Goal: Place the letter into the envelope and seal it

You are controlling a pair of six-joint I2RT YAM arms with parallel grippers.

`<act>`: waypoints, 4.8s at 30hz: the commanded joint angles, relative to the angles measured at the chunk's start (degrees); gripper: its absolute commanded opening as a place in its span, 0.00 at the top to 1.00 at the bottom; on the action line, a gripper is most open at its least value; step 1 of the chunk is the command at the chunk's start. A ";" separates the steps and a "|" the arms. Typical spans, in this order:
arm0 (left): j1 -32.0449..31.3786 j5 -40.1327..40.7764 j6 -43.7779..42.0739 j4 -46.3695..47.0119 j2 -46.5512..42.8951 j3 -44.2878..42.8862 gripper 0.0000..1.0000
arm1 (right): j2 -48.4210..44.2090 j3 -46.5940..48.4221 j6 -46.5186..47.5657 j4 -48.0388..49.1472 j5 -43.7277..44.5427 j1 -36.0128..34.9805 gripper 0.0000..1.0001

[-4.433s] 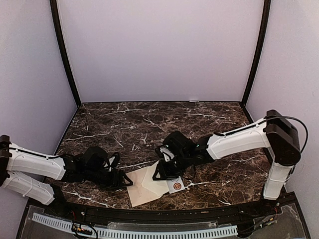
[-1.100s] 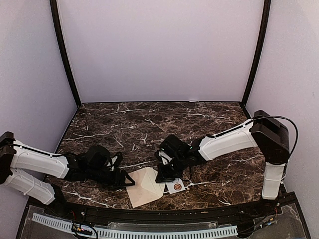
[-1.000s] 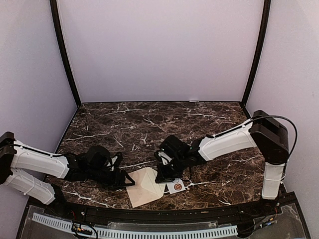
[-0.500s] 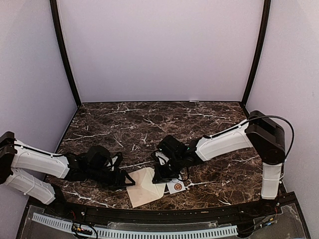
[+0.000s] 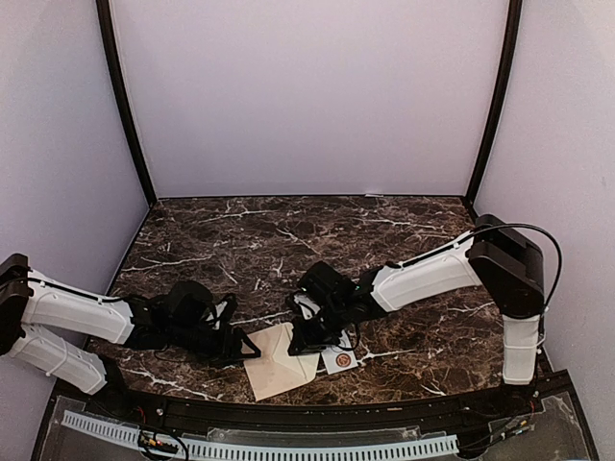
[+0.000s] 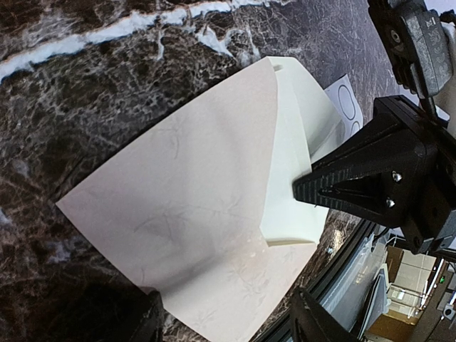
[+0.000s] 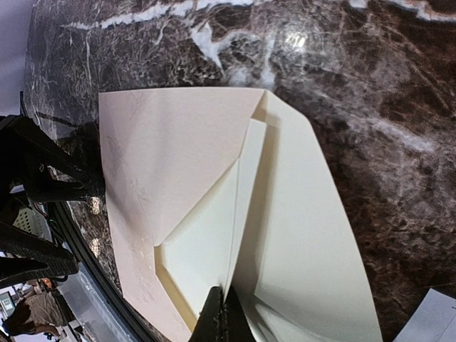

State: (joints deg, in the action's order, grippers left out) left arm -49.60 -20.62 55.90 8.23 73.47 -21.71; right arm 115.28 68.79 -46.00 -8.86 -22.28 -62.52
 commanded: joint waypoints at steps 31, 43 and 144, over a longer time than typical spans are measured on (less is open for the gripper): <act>0.30 0.88 -0.68 -2.35 -0.78 0.92 0.46 | -2.41 -2.62 -0.38 0.16 1.31 -0.02 1.00; 0.30 0.21 -0.61 -0.91 0.74 1.34 0.47 | -0.51 -2.20 -1.03 1.58 -0.26 -0.47 0.96; 5.99 4.24 -11.30 -11.43 -7.91 -12.30 0.45 | -19.26 -13.42 0.66 4.09 3.34 4.83 0.37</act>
State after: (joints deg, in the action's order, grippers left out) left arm -43.62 -18.70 48.38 0.45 66.50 -28.93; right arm 100.82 60.49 -46.94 -0.78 -23.57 -61.60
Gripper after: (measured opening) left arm 0.544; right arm 0.617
